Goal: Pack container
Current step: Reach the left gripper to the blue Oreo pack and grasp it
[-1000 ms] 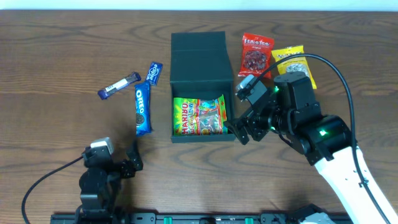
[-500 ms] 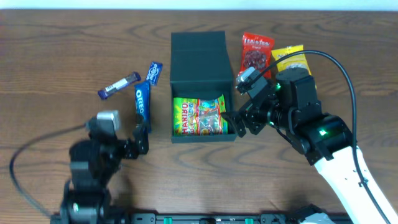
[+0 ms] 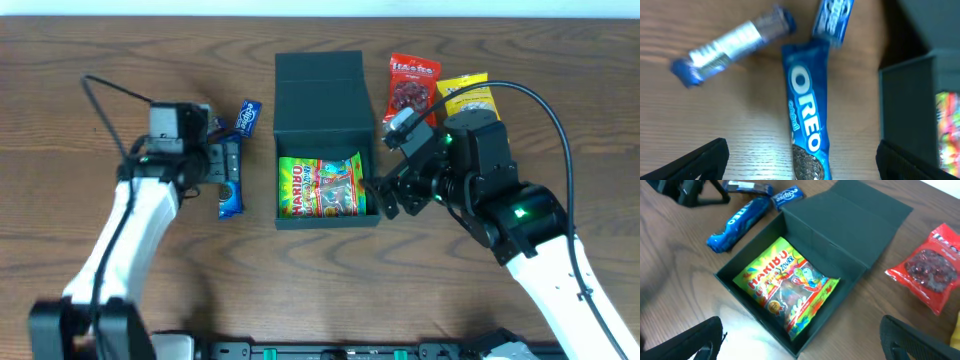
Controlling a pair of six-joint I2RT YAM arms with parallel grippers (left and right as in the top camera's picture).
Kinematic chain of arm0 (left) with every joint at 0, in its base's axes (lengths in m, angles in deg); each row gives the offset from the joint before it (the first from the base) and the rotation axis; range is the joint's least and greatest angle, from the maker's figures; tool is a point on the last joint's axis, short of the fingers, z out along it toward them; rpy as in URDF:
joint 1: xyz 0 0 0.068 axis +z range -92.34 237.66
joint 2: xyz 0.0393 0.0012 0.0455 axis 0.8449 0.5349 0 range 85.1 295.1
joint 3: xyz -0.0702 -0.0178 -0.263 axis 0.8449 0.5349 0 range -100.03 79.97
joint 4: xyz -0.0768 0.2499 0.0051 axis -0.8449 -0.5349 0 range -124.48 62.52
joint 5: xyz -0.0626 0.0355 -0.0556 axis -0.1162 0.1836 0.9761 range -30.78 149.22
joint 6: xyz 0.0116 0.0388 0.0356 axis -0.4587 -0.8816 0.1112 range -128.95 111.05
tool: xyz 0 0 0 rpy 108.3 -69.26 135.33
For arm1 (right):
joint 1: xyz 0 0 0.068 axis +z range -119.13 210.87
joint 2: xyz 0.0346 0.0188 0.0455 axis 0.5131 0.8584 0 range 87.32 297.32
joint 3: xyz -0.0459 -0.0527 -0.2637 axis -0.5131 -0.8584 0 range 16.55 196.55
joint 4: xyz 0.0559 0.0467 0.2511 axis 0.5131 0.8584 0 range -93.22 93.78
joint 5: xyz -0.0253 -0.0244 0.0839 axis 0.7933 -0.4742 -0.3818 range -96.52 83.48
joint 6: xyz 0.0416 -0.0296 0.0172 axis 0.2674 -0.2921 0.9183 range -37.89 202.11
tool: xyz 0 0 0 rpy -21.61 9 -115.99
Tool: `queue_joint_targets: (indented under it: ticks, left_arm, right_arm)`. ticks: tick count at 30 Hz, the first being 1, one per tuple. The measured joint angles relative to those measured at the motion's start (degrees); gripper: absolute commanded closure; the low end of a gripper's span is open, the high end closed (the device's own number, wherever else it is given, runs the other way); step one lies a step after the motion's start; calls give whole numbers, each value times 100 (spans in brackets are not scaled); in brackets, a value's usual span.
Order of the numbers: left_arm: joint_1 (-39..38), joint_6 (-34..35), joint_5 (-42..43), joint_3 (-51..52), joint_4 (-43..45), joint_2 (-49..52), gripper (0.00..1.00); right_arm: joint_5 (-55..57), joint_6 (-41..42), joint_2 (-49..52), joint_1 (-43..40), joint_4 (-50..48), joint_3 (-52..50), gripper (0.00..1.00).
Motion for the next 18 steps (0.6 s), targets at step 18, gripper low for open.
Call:
queue_joint_targets:
  ticks: [18]
  left_arm:
    - [-142,-15,61,-2,560,798,5]
  right_arm:
    - [107,-2,0,-57,-2,0,1]
